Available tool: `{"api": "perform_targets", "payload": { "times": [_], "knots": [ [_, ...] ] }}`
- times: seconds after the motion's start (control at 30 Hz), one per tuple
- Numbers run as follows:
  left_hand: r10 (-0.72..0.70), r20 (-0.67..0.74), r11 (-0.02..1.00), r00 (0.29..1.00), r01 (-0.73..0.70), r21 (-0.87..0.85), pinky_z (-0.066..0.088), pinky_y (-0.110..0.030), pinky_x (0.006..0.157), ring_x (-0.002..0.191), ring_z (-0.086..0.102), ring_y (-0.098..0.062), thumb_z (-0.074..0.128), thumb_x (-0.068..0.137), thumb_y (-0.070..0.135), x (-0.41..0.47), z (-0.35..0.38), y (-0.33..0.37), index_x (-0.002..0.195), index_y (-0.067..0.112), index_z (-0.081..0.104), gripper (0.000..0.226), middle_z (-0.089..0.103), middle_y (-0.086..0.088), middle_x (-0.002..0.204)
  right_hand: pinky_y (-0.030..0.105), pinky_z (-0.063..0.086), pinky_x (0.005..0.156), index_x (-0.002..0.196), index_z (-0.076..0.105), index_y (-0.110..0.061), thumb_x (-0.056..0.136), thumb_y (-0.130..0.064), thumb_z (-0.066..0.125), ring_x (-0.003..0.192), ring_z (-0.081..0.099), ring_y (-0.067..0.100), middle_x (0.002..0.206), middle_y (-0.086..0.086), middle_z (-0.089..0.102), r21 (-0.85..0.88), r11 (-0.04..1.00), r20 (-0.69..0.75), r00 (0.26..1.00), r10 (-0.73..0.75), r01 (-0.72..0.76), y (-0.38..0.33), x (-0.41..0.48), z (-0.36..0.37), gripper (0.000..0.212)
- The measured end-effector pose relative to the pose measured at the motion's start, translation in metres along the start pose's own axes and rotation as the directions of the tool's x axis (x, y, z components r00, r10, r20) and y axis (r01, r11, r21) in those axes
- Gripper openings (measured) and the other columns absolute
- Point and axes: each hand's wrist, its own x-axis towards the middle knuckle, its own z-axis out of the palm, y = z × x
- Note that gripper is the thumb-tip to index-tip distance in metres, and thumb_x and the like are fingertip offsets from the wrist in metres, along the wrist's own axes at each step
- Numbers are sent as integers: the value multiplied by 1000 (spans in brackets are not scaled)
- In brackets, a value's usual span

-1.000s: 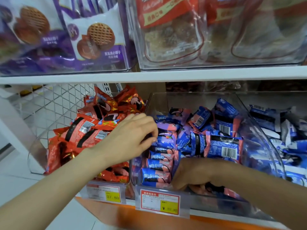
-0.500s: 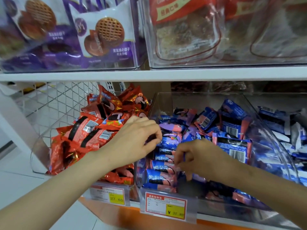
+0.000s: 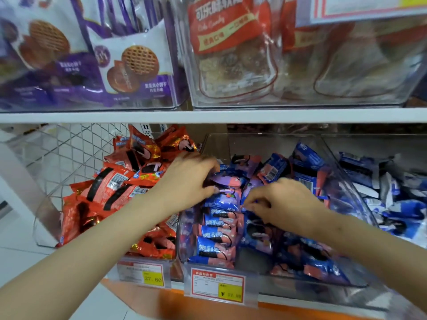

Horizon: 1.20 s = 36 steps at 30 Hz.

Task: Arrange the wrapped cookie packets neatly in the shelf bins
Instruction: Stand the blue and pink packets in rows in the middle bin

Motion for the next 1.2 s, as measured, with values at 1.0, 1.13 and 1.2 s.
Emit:
{"api": "perform_targets", "payload": {
  "times": [1.0,1.13,1.2],
  "knots": [
    [-366,-207,867,907,252,-429,48,-35,78,93,56,-12,62,86,28,-55,-24,2,98,22,60,14,57,8,100,26,41,64,96,54,-15,69,-15,80,85,60,18,85,2,57,142,957,-22,965,260,-254,34,124,-11,37],
    [-311,-190,876,931,203,-438,48,-35,81,92,54,-9,61,87,29,-58,-25,-3,99,22,60,14,56,10,100,28,41,74,109,58,-10,72,-22,78,100,60,23,101,6,64,97,970,-159,959,234,-221,24,137,-1,44],
    [-279,-186,882,942,175,-438,48,-35,81,92,54,-9,60,87,29,-60,-27,-5,99,22,61,13,56,10,99,27,36,73,118,55,-12,79,-25,71,106,57,27,109,8,64,-40,980,-204,961,185,-197,17,136,3,44]
  ]
}}
